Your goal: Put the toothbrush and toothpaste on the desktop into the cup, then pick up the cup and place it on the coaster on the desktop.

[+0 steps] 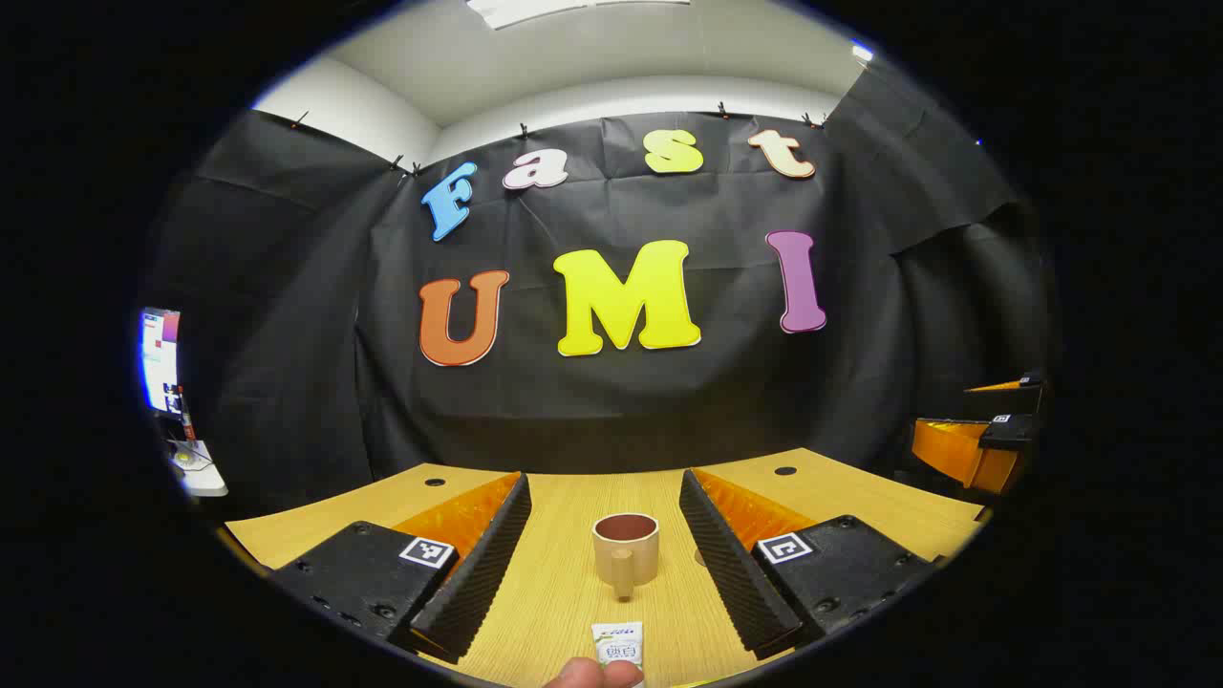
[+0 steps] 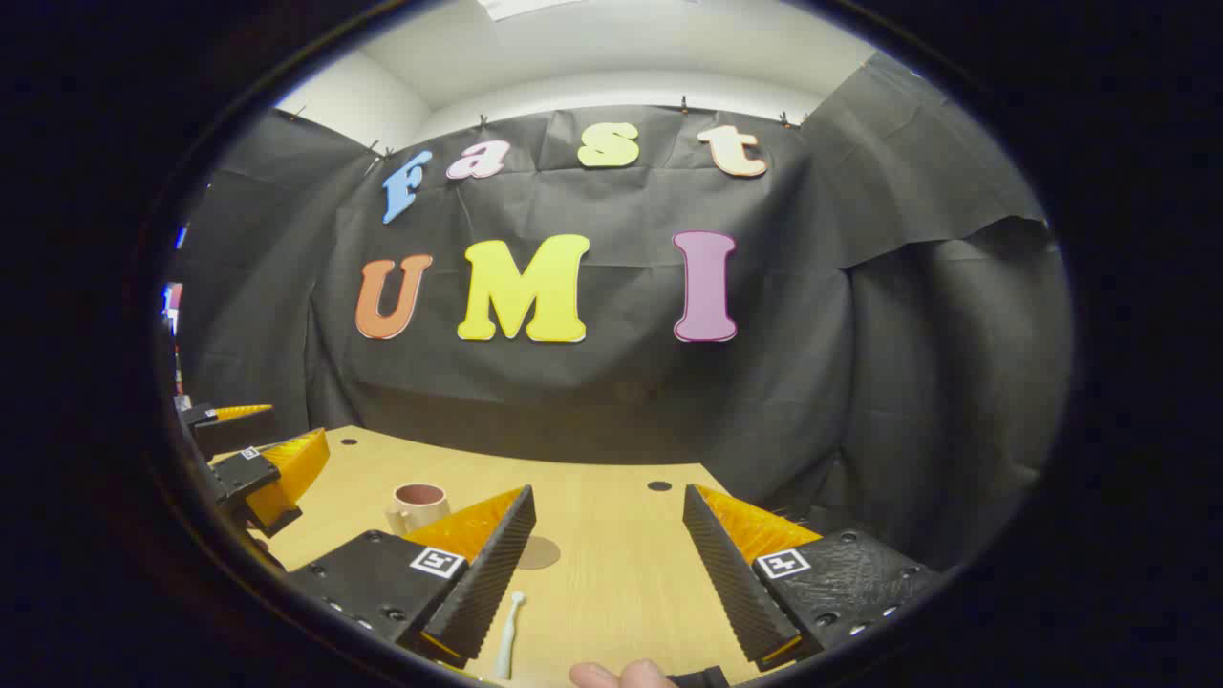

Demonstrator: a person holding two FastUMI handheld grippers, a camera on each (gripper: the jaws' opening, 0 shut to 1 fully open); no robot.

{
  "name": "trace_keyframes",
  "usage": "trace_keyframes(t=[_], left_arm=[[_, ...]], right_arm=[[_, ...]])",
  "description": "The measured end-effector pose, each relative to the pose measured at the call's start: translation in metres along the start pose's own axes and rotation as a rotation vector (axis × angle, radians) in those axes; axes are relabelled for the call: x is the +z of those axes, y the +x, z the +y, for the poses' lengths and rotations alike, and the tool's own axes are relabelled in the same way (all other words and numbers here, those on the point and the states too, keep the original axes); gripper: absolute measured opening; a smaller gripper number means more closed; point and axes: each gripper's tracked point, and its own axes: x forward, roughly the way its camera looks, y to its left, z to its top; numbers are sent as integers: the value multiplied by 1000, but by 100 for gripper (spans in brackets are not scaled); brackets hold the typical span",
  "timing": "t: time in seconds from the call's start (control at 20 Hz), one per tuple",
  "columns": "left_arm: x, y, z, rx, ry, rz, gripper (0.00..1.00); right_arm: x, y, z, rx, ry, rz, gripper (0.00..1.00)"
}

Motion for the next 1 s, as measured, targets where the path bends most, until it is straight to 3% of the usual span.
trace_keyframes(t=[0.05, 1.0], left_arm=[[-1, 0, 0, -1, -2, 3, 99], [-9, -1, 7, 9, 17, 26, 99]], right_arm=[[-1, 1, 0, 1, 1, 2, 95], [-2, 14, 31, 40, 16, -26, 96]])
